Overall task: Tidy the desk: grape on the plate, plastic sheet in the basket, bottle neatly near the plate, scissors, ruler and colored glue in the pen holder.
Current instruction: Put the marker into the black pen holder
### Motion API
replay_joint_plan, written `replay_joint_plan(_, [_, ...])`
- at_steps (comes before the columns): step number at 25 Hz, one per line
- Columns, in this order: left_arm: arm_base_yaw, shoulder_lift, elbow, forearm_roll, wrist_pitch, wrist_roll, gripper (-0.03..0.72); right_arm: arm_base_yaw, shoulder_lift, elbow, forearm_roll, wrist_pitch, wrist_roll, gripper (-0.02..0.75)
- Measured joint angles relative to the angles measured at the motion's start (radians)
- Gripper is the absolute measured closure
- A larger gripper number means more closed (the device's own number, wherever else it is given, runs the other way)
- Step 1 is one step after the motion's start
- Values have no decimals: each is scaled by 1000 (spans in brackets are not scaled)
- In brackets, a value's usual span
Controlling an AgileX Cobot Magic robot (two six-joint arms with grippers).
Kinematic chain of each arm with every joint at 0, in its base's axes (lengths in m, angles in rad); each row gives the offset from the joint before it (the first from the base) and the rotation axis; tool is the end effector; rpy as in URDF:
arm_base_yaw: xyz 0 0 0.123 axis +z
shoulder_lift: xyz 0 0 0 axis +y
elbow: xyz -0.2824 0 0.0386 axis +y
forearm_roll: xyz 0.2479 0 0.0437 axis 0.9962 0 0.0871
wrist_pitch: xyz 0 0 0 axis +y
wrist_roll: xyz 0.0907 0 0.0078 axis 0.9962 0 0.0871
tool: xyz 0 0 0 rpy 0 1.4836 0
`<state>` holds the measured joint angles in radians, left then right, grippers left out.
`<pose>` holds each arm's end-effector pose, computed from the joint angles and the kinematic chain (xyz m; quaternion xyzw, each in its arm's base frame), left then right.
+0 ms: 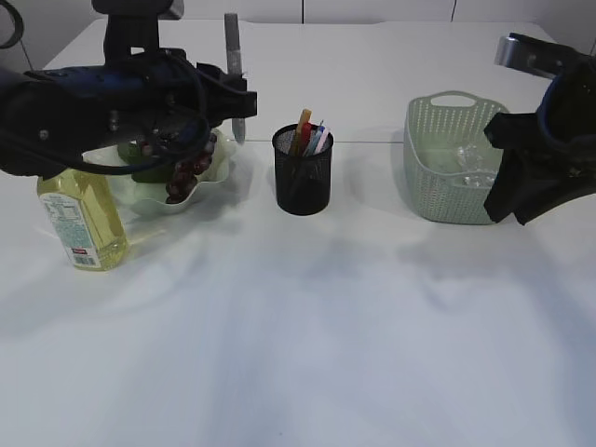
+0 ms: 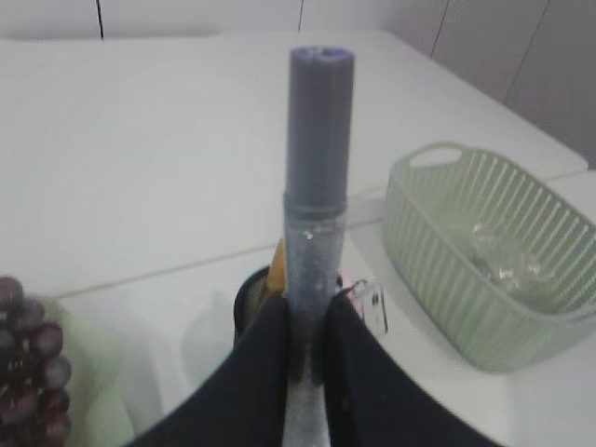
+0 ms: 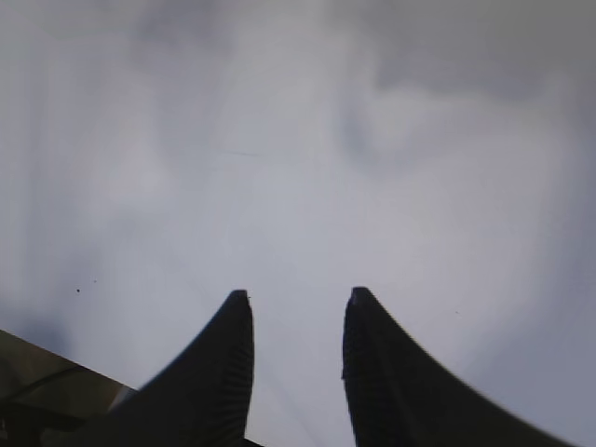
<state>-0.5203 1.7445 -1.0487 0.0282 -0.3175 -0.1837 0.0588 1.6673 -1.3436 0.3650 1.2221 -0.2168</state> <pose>0.3400 -0.1957 0.2429 0.1475 0.7885 -0.2016 0.5619 0.3236 0.0497 0.2780 -0.0830 0.9797 0.1689 0.0687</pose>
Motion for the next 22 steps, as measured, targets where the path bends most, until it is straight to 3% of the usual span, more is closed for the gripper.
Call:
replay_joint_plan(7, [0, 95, -88, -28, -131, 0, 613, 0, 0, 0, 0, 0, -3, 462])
replay_joint_plan(22, [0, 338, -321, -28, -142, -1, 603, 0, 0, 0, 0, 0, -18, 462])
